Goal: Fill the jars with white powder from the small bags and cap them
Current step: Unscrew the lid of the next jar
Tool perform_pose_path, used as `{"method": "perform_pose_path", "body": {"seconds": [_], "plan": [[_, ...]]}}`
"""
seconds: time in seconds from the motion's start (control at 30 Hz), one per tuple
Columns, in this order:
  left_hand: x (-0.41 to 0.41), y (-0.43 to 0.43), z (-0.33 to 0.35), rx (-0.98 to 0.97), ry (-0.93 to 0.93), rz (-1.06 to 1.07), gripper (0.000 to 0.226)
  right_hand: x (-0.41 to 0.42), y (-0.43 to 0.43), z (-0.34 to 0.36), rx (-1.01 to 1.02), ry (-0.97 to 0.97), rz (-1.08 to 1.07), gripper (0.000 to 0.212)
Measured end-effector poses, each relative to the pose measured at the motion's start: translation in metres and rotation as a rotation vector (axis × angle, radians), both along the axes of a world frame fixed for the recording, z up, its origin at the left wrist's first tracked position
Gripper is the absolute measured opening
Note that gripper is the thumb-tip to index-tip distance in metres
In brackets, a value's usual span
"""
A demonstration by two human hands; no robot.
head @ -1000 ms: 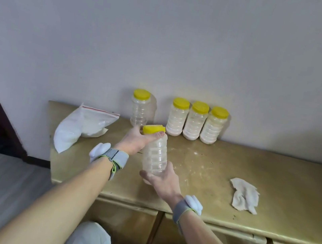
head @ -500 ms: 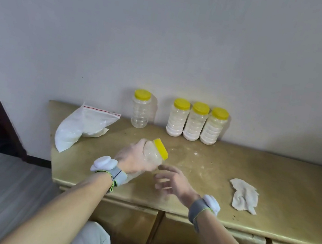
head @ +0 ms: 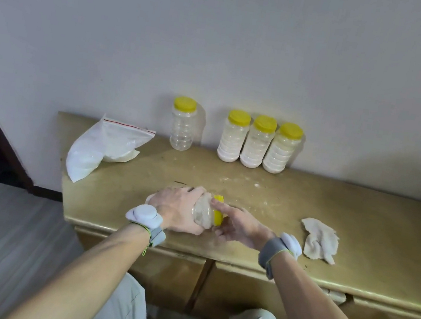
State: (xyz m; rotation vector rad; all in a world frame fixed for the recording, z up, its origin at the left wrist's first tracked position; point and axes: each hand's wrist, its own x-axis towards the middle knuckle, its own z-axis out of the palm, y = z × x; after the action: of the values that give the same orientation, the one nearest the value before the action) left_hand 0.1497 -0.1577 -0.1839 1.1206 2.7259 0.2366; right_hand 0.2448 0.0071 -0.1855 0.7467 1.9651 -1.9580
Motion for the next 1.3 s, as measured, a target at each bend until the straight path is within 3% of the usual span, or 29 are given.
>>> {"method": "perform_pose_path", "body": {"seconds": [0.07,0.13,0.2,0.3,0.4,0.5,0.67,0.83,1.03,1.17,1.3], "plan": [[-0.002,-0.003,0.002,0.006,-0.016,0.008,0.071,0.001,0.005,0.002,-0.037,0.044,0.048,0.043],[-0.001,-0.004,0.003,-0.014,0.001,-0.016,0.074,0.001,0.011,0.002,-0.049,0.086,0.086,0.065],[0.003,-0.004,0.004,-0.033,0.039,-0.036,0.075,0.000,0.014,0.002,-0.050,0.102,0.102,0.070],[0.005,-0.003,0.004,-0.028,0.082,-0.055,0.075,-0.002,0.008,0.007,-0.002,0.008,0.070,0.050],[0.004,-0.005,0.003,-0.014,0.078,-0.041,0.077,-0.003,0.003,0.009,0.063,-0.080,0.110,0.052],[0.004,-0.006,0.000,-0.014,0.076,-0.042,0.078,-0.001,0.010,0.006,-0.040,-0.023,0.108,0.042],[0.003,-0.005,0.000,-0.019,0.092,-0.044,0.077,0.000,0.017,0.004,-0.046,0.075,0.162,0.069],[0.003,-0.005,0.000,-0.014,0.103,-0.037,0.077,-0.002,0.009,0.001,0.002,-0.073,0.082,0.058],[0.002,-0.005,-0.002,-0.025,0.084,-0.063,0.078,0.000,0.016,0.002,-0.135,0.018,0.052,0.046],[0.003,-0.004,0.000,-0.042,0.102,-0.080,0.077,0.001,0.020,0.001,-0.019,0.110,0.111,0.061],[0.007,-0.002,0.003,-0.054,0.122,-0.089,0.073,0.003,0.018,-0.001,0.380,0.213,0.230,0.076]]}}
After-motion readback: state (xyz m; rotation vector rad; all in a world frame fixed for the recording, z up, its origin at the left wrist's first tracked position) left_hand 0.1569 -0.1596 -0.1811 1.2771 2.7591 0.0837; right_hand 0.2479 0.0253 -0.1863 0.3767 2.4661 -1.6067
